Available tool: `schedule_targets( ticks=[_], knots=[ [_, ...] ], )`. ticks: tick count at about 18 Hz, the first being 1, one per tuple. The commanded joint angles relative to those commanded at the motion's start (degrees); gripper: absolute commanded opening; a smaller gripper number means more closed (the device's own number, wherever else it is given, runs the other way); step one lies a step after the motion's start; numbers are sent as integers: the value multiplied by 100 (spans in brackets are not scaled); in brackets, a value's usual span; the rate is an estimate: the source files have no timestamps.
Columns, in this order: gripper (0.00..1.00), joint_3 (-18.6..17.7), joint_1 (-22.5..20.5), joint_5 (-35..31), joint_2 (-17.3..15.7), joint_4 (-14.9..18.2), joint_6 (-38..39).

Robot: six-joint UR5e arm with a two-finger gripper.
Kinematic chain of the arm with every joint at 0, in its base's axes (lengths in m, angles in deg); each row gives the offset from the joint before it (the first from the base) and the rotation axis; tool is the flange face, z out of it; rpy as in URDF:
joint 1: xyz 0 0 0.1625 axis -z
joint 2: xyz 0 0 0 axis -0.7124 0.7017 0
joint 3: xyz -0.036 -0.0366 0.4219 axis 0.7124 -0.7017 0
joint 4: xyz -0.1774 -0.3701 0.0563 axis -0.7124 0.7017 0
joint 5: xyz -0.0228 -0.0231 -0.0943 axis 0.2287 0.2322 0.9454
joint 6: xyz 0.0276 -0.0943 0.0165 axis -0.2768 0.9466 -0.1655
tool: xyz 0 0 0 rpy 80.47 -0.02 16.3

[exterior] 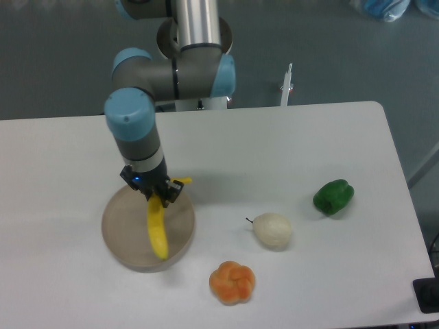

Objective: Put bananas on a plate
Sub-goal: 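Lower the banana onto the plate surface, then open the gripper to release the banana on the plate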

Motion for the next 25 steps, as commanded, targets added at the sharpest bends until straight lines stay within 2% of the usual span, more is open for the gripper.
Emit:
schedule_targets(
  ticks=[5,25],
  knots=[
    [31,-114,185,-378,256,-36,18],
    [31,-202,246,-414,361,-44,27]
  ],
)
